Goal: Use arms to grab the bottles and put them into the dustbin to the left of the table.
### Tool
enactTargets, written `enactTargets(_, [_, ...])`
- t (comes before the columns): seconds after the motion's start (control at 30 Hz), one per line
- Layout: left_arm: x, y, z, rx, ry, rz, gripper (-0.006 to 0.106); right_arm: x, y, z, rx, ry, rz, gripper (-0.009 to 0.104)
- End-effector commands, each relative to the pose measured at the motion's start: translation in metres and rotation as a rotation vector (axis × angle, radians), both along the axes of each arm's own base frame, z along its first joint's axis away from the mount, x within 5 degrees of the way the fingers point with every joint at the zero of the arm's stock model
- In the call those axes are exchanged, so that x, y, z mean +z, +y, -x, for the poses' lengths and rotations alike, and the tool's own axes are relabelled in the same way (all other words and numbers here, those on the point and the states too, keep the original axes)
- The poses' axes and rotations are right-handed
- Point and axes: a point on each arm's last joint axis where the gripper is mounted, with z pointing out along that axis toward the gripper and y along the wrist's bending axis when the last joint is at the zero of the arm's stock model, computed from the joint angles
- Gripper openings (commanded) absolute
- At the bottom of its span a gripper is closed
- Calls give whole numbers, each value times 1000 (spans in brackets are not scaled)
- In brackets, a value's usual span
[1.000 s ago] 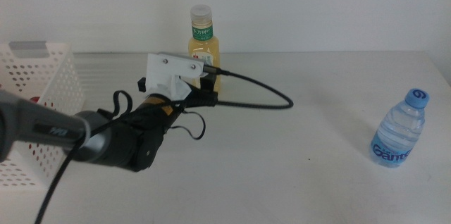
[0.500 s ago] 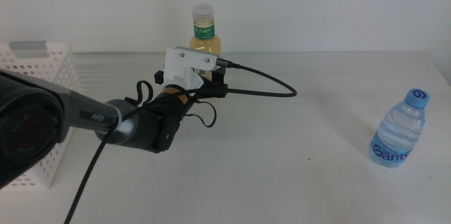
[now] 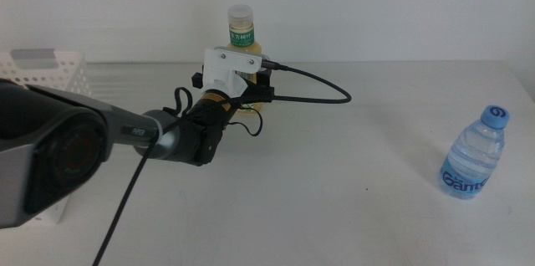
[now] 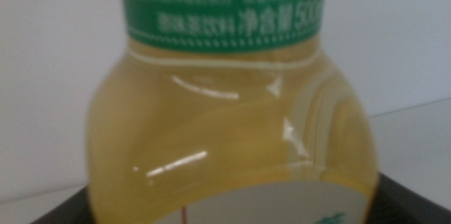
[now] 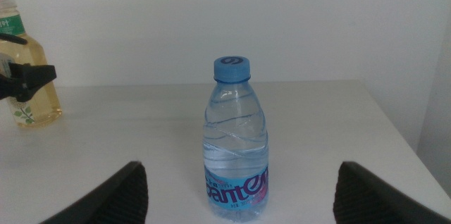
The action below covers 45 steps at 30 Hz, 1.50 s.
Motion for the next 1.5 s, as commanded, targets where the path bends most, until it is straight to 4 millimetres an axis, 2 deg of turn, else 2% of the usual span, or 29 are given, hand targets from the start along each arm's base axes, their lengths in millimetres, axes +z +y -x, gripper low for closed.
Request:
enactTargets(0.0, [41, -3, -8, 4, -153, 80, 90, 11, -1, 2, -11, -111, 7, 76])
enactTargets(0.23, [40, 2, -18, 57, -166, 85, 90, 11, -1, 2, -11, -111, 7, 76])
enactTargets(0.33, [39, 3, -21, 72, -168, 96, 84, 11, -1, 2, -11, -111, 7, 76])
enactTargets(0.43, [41, 3, -21, 69, -169, 95, 67, 11, -1, 2, -11, -111, 7, 76])
enactTargets(0.53, [46, -1, -19, 47, -166, 93, 40, 11, -1, 2, -11, -111, 7, 76])
enactTargets(0.63, [60, -3, -16, 36, -84, 84, 15, 11, -1, 2, -11, -111, 7, 76])
enactTargets(0.73, [77, -3, -11, 27, 24, 44, 3, 11, -1, 2, -11, -111, 7, 76])
enactTargets(0.9, [108, -1, 2, -9, 143, -31, 2, 11, -1, 2, -11, -111, 7, 76])
enactTargets(1.1, [144, 6, 29, -64, 326, -123, 2, 11, -1, 2, -11, -111, 7, 76])
enactTargets(1.27, [182, 16, 59, -93, 435, -149, 3, 11, -1, 2, -11, -111, 7, 76])
enactTargets(1.47, [213, 32, 98, -108, 587, -229, 3, 11, -1, 2, -11, -111, 7, 76])
